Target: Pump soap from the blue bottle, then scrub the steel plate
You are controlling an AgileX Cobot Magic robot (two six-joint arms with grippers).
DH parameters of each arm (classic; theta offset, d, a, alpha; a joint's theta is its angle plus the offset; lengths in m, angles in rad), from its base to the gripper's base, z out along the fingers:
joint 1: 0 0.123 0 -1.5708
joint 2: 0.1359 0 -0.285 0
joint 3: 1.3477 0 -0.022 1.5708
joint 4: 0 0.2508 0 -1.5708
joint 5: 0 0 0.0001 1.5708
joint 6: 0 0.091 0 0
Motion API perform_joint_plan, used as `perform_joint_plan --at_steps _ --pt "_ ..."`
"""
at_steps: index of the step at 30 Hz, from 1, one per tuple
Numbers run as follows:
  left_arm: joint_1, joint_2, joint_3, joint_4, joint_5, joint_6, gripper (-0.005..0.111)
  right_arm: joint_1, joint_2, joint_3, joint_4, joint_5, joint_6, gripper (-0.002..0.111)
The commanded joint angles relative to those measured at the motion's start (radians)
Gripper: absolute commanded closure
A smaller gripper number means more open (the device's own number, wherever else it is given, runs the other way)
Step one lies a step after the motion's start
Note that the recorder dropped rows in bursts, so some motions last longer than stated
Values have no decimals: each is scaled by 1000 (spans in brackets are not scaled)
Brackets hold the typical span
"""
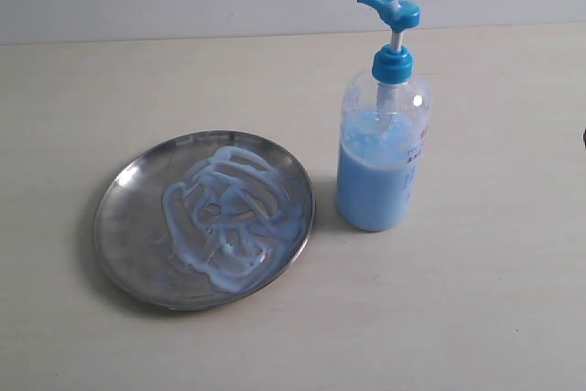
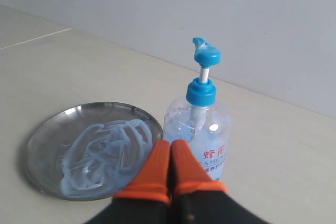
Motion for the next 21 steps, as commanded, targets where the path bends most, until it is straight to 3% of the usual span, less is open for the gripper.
perform_joint_plan --at_steps 1,16,21 --pt "3 -14 5 -3 13 1 107 0 -2 2 -1 -8 4 108" --pt "3 -14 6 21 15 1 107 0 -2 2 -1 -8 4 108" --pt "3 -25 73 30 -123 -5 107 0 -2 2 -1 -8 4 108"
